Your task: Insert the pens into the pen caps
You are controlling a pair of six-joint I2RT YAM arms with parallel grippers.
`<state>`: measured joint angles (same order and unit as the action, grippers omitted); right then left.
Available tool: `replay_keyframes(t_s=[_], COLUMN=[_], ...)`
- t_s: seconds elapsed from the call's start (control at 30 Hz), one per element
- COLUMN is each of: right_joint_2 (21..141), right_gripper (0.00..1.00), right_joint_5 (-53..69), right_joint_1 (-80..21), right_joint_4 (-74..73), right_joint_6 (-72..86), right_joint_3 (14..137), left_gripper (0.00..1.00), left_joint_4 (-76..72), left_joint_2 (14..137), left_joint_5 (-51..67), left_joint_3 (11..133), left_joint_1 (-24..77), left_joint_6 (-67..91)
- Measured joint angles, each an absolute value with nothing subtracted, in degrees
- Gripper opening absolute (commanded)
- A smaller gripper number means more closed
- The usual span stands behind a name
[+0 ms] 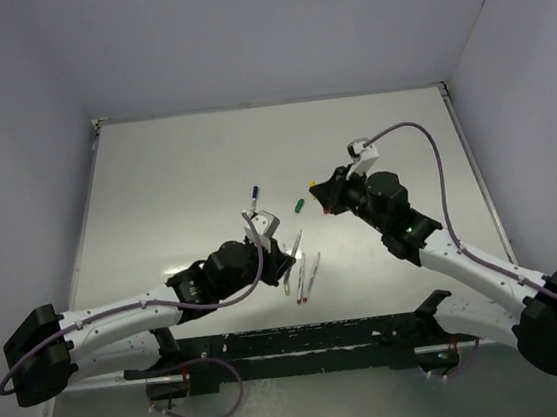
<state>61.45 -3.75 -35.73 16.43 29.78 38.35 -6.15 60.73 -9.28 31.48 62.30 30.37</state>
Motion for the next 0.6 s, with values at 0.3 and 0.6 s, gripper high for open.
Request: replay_keyframes(t_s=[0.3, 0.6], right_joint_2=[53.3, 57.3], right_gripper=[0.00, 0.00], right_joint_5=[4.4, 11.3], right_joint_1=[-35.7, -35.7], right_joint_4=[31.9, 51.4], right_joint_6=[30.5, 34.7], right_joint_3=[30.2, 21.8], left_gripper=[0.00, 0.00], left_joint_4=[-28.2, -44.8], left_joint_2=[64.1, 68.5], left_joint_5=[-3.2, -1.5], left_joint_3=[25.3, 23.5], left_joint_1=[62.3, 62.3], left_joint_6=[30.9, 33.7])
